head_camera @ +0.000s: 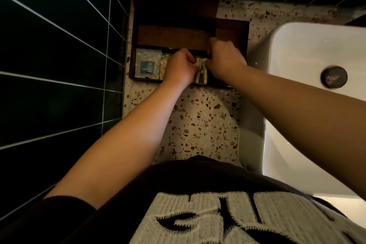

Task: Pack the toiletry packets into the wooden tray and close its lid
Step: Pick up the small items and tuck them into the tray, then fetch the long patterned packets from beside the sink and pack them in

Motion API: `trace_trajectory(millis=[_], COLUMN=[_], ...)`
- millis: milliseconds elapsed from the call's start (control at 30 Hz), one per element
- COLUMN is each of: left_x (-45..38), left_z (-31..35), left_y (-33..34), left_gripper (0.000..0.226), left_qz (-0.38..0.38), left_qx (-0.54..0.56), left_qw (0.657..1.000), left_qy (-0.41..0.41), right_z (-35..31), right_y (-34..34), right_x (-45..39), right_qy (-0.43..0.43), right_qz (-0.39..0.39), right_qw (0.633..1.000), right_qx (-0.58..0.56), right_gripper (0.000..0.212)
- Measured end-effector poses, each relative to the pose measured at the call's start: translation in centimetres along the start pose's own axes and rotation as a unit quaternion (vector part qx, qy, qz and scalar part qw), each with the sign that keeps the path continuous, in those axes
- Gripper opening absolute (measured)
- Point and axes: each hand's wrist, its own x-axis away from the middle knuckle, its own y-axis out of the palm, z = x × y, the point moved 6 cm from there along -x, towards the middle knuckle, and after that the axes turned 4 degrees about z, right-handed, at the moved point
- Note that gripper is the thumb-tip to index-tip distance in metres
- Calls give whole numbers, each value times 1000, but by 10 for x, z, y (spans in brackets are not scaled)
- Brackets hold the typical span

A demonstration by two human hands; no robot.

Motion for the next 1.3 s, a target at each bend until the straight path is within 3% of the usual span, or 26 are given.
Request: trace_trajectory(millis=[367, 667, 900, 1100, 1300], left_x=[41, 126, 194, 229, 251], left_z=[17, 67, 96, 139, 202], left_y=[-24, -11, 48, 99, 179], left_gripper=[2, 2, 8, 9, 11], left_qz=[64, -58, -170, -173, -149], left_qx=[41, 137, 110, 66, 52], left_qw=[993, 977, 964, 959, 964], left_qy=[96, 152, 174, 214, 215], right_z=[22, 91, 163, 240, 354], right_y=[-48, -78, -74, -75, -103], right_x=[73, 177, 244, 274, 281], right_qy=[21, 77, 150, 185, 161], right_qz=[52, 110, 126, 130, 138], right_qw=[969, 920, 888, 872, 872], right_qx=[-240, -368, -415, -435, -442], right_gripper=[21, 10, 8, 11, 11])
